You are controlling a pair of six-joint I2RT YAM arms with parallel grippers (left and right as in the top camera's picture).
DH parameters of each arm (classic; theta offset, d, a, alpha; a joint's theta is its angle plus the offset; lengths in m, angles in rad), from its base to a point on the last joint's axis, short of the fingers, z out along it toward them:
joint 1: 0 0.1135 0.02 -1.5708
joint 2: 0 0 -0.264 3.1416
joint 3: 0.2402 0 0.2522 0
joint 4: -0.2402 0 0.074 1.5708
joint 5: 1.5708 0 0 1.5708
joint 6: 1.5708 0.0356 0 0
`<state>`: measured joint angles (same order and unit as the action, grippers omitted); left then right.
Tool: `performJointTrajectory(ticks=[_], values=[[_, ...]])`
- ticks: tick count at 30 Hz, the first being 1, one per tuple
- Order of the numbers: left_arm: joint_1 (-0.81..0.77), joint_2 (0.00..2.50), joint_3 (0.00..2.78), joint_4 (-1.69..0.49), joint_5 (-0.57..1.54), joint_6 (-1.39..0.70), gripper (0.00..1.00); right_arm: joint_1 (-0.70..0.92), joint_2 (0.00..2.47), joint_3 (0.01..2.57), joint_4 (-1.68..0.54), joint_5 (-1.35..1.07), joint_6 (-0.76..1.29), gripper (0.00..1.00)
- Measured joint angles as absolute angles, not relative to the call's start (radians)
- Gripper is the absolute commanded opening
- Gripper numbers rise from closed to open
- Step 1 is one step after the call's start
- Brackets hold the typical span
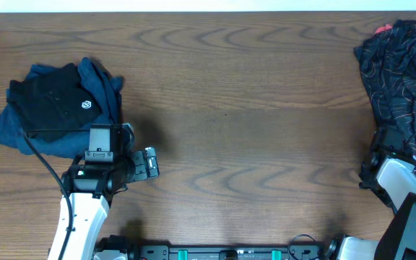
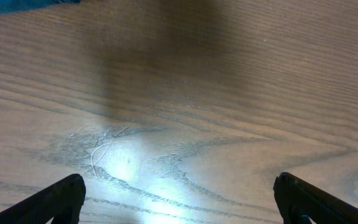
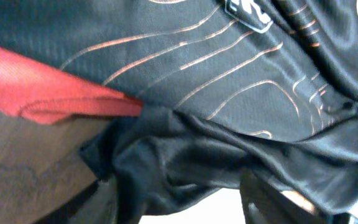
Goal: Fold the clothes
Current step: 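Reach the right gripper to the black jersey and grasp its edge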
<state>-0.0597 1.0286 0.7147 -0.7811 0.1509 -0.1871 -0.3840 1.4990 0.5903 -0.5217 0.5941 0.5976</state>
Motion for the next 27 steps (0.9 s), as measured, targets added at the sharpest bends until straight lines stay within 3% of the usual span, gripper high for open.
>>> performJointTrajectory(ticks=[9, 19, 27], values=[[-0.060, 1.029, 0.715, -0.780, 0.150, -0.187, 0.98, -0.384, 1.544, 0.596, -0.506, 0.595, 0.606, 0.01], [-0.060, 1.029, 0.715, -0.773, 0.151, -0.187, 0.98, -0.376, 1.513, 0.628, -0.571, 0.500, 0.529, 0.01], [-0.060, 1.029, 0.715, -0.759, 0.151, -0.187, 0.98, -0.195, 1.262, 0.830, -0.700, 0.167, 0.333, 0.01]])
